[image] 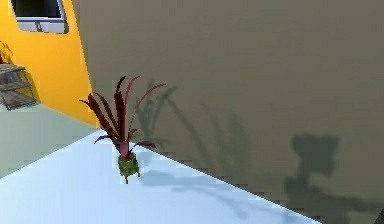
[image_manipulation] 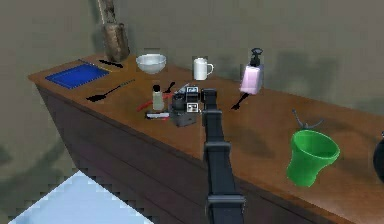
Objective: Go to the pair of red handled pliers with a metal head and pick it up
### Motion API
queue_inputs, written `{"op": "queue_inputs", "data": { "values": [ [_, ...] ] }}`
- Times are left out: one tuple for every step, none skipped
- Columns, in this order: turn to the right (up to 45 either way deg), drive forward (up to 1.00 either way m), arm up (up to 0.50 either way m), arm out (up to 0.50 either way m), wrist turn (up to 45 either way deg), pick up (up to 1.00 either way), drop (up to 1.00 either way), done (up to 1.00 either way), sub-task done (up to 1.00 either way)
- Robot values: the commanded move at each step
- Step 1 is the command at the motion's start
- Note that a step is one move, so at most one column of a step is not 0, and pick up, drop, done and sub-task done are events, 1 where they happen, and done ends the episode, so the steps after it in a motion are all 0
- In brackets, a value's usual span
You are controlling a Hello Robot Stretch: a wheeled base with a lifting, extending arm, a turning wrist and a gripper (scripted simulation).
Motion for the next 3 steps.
{"op": "queue_inputs", "data": {
  "values": [
    [0.0,0.00,0.00,0.00,0.0,1.00,0.00,0.00,0.00],
    [0.0,0.00,0.10,0.00,0.0,0.00,0.00,0.00,0.00],
    [0.0,0.00,0.00,0.00,0.0,0.00,0.00,1.00,0.00]
  ]
}}
